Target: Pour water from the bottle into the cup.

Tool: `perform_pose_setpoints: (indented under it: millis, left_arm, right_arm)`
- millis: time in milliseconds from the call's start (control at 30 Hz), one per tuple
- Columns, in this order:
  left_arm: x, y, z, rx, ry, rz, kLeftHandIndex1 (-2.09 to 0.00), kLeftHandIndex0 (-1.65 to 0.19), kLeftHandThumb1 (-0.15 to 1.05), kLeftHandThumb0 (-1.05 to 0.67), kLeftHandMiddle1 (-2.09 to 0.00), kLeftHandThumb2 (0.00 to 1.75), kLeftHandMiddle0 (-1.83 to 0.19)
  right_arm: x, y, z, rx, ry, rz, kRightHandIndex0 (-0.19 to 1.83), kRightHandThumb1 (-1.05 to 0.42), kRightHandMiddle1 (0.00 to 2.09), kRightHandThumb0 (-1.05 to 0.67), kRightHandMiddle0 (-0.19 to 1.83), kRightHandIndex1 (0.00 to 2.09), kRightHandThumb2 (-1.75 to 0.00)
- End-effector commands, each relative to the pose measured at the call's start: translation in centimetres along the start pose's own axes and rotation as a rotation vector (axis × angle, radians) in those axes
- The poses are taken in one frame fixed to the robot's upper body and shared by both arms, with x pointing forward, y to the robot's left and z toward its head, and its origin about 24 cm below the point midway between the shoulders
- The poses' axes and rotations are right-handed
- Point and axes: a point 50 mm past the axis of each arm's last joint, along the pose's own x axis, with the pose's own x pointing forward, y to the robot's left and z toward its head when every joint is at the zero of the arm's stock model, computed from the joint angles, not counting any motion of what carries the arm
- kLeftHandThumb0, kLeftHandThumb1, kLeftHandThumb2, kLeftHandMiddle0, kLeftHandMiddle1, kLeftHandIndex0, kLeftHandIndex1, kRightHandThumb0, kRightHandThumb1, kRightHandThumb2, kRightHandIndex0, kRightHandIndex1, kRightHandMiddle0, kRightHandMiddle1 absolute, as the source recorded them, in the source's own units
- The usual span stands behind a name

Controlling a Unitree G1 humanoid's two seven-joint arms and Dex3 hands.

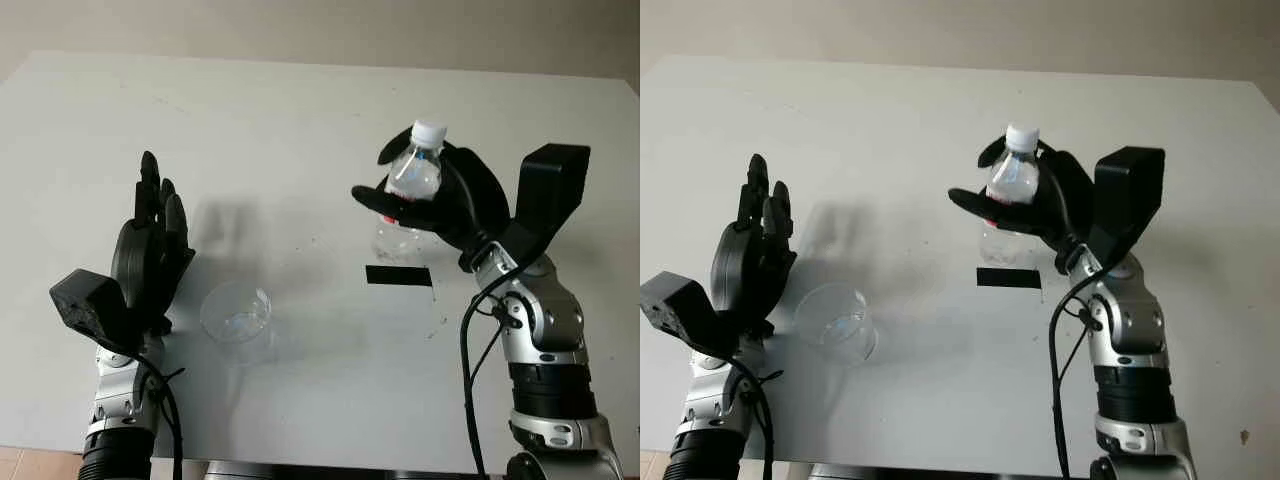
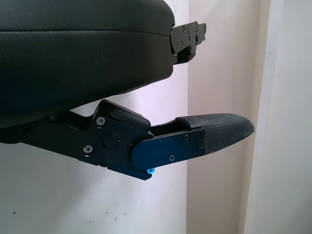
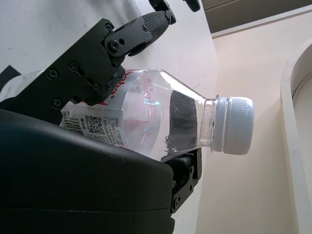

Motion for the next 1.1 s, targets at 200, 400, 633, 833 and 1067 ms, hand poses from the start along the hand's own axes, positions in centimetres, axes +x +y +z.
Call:
perform_pose_setpoints:
  millis: [200,400,633,833,1067]
  left_arm:
    - [-0.1,0.3,0.4,0.018,-0.007,-0.004,0.0,0.19,1.05,-0.76,0.0,0.63,0.19]
    - [-0.2,0.4,0.4,0.008,-0.006,-0.001,0.0,0.19,1.05,-0.76,-0.02,0.62,0.19]
    - [-0.2,0.6,0.3,0.006,-0.007,-0.006,0.0,0.19,1.05,-0.75,-0.03,0.61,0.19]
    - [-0.1,0.6,0.3,0.015,-0.006,-0.007,0.0,0.19,1.05,-0.76,-0.02,0.61,0.19]
    - [-0.1,0.6,0.4,0.013,-0.008,-0.007,0.0,0.19,1.05,-0.76,-0.02,0.6,0.19]
  right_arm:
    - [-0.4,-0.2,0.5,-0.054,-0.021,-0.006,1.2,-1.05,2.09,-0.25,0.83,2.09,-0.28]
    - [-0.4,-0.1,0.1,-0.083,-0.007,-0.013,1.22,-1.05,2.09,-0.24,0.85,2.09,-0.29]
    - [-0.5,-0.1,-0.3,-0.132,0.007,-0.031,1.2,-1.05,2.09,-0.23,0.87,2.09,-0.27]
    - [-0.5,0.0,-0.7,-0.124,0.02,-0.034,1.19,-1.05,2.09,-0.22,0.88,2.09,-0.28]
    - [-0.8,0.1,-1.5,-0.097,0.042,-0.046,1.19,-1.05,2.09,-0.23,0.88,2.09,-0.27]
